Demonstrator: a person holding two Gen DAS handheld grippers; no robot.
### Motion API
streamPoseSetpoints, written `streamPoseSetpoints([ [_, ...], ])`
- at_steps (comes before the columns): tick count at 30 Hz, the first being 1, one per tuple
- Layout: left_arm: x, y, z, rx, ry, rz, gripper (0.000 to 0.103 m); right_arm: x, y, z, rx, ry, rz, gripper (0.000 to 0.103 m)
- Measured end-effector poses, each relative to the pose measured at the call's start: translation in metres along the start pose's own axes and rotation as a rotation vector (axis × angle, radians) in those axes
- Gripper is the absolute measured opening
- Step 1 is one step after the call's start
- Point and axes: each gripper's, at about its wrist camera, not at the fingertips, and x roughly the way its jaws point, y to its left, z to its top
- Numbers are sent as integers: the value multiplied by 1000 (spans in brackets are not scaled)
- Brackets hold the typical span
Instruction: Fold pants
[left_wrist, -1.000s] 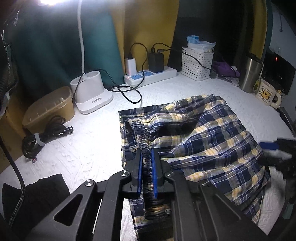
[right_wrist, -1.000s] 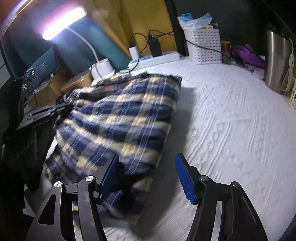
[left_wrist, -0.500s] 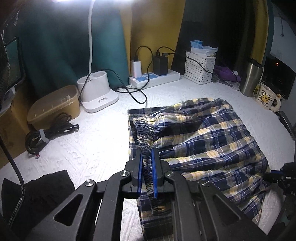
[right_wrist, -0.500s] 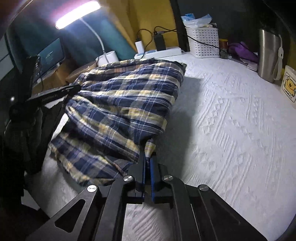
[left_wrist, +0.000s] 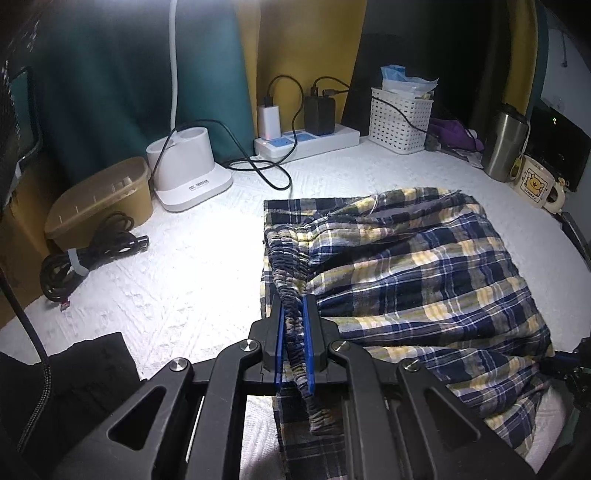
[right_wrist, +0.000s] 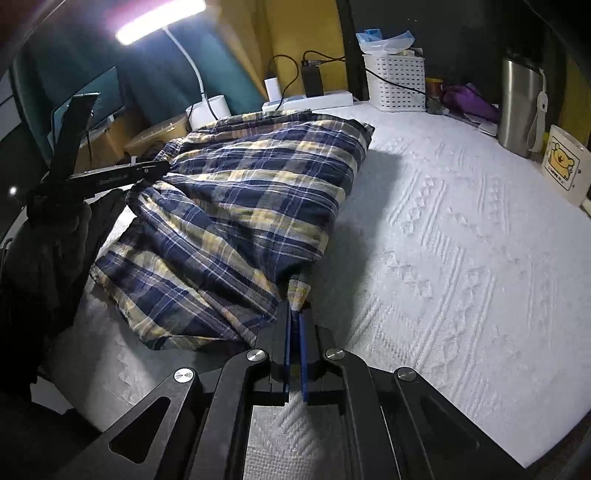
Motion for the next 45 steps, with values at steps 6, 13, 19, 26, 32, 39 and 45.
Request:
streamPoseSetpoints([
  [6,-7,2,0,13,4,-22,12,-5,-6,1,37,-7,-10,3],
  [13,-13,3,2,27,-6,-17,12,-11,-14,11,58,-24,-28,7],
  [19,-10,-1,1,43,9,-20,12,-2,-23,25,75,-27,-21,7],
  [26,-8,0,-2,33,21,-27,12,3,-23,37,70,-30,-30,32],
  [32,-4,3,-4,32,30,-35,12,9,-27,39,68,-36,-35,98],
  [39,-4,7,-3,28,32,-39,13,3,-39,58,50,-101,-113,89],
  [45,-19,8,5,29,-3,-65,14,17,-49,76,67,-83,-111,65],
])
